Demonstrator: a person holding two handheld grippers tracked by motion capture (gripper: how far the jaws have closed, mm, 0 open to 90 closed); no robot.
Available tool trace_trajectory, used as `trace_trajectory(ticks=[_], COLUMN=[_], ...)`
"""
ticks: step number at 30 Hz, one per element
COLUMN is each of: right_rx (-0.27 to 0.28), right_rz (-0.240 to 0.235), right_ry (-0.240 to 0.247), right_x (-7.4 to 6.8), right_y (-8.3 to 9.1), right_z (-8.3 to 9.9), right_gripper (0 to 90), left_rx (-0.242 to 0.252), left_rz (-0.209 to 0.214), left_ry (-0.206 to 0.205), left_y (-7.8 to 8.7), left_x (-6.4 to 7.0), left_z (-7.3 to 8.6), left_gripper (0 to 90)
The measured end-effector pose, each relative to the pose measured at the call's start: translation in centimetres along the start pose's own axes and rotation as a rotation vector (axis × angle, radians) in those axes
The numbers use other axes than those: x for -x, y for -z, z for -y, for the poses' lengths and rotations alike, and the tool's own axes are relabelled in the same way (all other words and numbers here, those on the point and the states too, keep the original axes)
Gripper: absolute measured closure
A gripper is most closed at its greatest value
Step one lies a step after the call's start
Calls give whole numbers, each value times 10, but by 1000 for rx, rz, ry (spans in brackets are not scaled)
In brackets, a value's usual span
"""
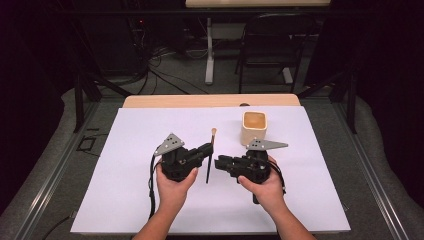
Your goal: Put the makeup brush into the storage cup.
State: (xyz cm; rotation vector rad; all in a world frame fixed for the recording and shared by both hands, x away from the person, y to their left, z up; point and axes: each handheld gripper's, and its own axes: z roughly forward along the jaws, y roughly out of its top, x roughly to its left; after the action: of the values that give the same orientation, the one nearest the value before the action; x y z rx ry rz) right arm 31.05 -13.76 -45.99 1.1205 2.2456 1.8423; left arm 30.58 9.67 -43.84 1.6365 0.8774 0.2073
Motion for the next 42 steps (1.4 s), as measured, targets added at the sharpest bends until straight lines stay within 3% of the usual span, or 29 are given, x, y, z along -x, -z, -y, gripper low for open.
trace_trajectory(ticks=[13, 42], right_rx=[-5, -19], right_rz=[-20, -17], right_ry=[-73, -83], right_x=[2, 4], right_y=[-1, -2], right_z=[2, 2], right_gripper=[754, 775], left_rx=[7, 6], left_rz=[9, 31], left_ry=[4, 18], left_y=[-5, -10], left_x=[4, 9], left_z=[3, 7], left_gripper=[838, 838])
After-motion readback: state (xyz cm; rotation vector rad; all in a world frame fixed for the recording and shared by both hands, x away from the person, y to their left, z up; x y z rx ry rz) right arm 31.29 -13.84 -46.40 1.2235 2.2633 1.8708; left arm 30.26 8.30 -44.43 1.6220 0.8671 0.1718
